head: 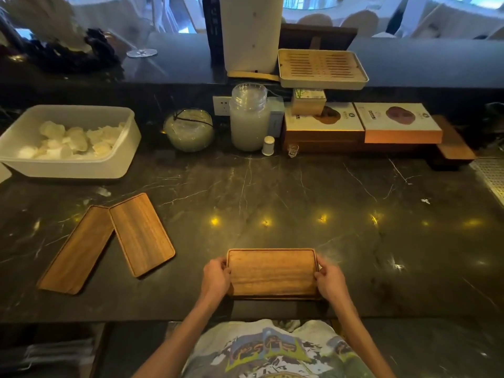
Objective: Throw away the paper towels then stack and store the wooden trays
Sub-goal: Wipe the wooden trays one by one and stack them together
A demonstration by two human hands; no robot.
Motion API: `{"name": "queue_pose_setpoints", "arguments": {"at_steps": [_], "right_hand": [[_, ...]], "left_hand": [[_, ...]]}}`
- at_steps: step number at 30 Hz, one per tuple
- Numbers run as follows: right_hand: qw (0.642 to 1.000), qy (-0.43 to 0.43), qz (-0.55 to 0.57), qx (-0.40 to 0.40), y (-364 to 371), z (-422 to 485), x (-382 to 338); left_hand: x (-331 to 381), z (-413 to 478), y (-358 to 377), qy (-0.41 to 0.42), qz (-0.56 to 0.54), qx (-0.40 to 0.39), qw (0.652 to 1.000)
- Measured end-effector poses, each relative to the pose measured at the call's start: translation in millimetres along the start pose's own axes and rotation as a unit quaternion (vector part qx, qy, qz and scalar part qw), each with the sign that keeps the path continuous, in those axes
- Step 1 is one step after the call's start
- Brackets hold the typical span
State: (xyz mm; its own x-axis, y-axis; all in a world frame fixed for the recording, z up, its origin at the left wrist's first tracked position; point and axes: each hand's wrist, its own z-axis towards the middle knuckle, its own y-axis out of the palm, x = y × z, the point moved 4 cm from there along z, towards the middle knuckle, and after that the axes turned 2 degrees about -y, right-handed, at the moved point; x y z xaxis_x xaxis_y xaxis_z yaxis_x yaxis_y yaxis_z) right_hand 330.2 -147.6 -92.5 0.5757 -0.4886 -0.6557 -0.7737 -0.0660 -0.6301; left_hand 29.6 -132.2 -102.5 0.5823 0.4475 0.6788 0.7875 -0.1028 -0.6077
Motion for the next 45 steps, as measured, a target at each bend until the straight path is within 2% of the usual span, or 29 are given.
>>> {"name": "queue_pose_setpoints", "arguments": {"at_steps": [3,11,19,26,31,39,42,45], "right_hand": [[0.999,-0.013,-0.029,0.016,1,-1,2],[0.991,-0.029,-0.108,0.066,0,-9,9],[0.997,-0.004,-0.028,0.070,1,-18,14],[0.997,-0.011,-0.014,0.073,1,-23,15],[0.997,0.014,0.039,0.059,1,-24,19],[0.991,0.009,0.124,0.044,4,-29,23],[0.976,0.026,0.206,0.068,6,-33,28],[0.951,0.053,0.299,0.051,8,-33,28]], "left_hand": [[-4,-4,5,0.015,0.035,0.011,0.999],[-1,-5,7,0.028,0.042,0.004,0.999],[-7,-6,12,0.046,0.051,-0.006,0.998],[-8,-9,14,0.024,0.013,-0.013,1.000],[-10,-13,13,0.024,-0.013,0.010,1.000],[-16,-13,11,-0.004,-0.066,-0.021,0.998],[-17,-20,9,-0.013,-0.132,-0.039,0.990],[-14,-29,6,-0.008,-0.193,-0.065,0.979]]}}
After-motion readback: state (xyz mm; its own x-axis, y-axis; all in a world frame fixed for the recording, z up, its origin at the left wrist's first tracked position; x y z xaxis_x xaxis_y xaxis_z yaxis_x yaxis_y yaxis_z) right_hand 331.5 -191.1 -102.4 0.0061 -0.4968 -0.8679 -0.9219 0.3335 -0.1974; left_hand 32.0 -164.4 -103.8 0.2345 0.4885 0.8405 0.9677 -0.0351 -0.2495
